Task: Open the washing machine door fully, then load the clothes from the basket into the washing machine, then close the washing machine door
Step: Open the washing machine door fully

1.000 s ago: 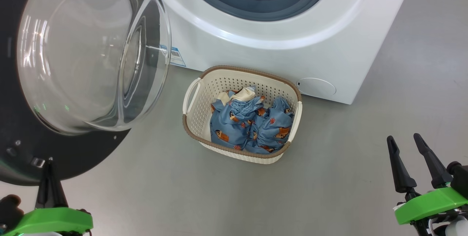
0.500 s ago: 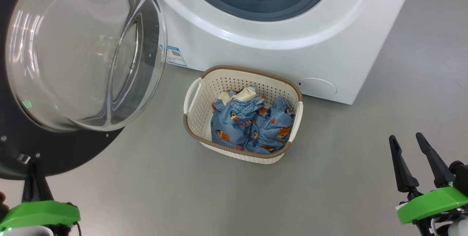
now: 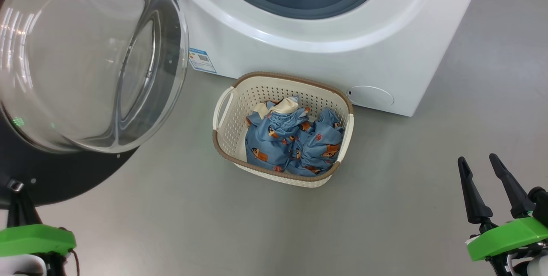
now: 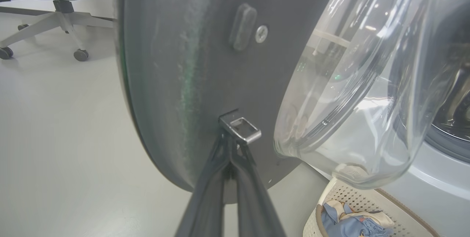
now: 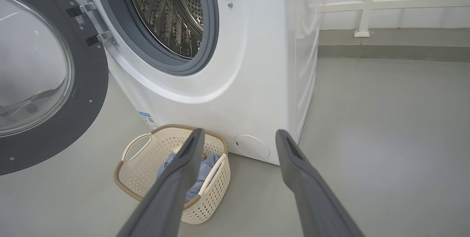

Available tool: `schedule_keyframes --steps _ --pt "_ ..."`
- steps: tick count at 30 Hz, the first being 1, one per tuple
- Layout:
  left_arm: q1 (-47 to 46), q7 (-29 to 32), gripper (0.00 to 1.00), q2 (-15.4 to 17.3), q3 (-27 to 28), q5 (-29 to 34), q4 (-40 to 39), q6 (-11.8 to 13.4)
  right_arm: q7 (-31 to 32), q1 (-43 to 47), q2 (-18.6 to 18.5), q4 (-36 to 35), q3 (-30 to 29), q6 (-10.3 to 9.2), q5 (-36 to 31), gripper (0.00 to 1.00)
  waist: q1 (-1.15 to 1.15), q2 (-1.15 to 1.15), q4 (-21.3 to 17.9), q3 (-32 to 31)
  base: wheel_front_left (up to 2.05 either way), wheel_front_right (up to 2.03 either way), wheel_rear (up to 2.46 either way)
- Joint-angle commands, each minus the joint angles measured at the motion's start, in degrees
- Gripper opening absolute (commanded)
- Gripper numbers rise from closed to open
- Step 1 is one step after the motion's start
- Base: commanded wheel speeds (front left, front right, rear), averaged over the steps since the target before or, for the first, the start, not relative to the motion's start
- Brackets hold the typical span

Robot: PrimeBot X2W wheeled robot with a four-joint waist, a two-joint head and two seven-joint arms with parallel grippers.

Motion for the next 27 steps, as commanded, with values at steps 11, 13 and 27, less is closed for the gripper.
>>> schedule_keyframes --steps 11,13,27 --pt "-5.6 -0.9 0.00 5.0 5.7 2.8 2.4 -0.7 -0.8 -1.4 -1.3 -1.7 1.1 0.23 0.0 1.00 0.00 0.00 -0.4 1.0 0.00 0.00 0.00" --pt "-5.8 -0.9 0.00 5.1 6.0 2.9 2.7 -0.8 -0.8 -1.4 -1.3 -1.7 1.1 0.23 0.0 1.00 0.00 0.00 -0.4 1.1 0.00 0.00 0.00" --pt "-9.6 -0.9 0.00 8.5 10.0 5.5 8.1 -0.8 -0.8 -1.9 -1.9 -2.0 1.7 0.23 -0.1 1.00 0.00 0.00 -0.5 2.5 0.00 0.00 0.00"
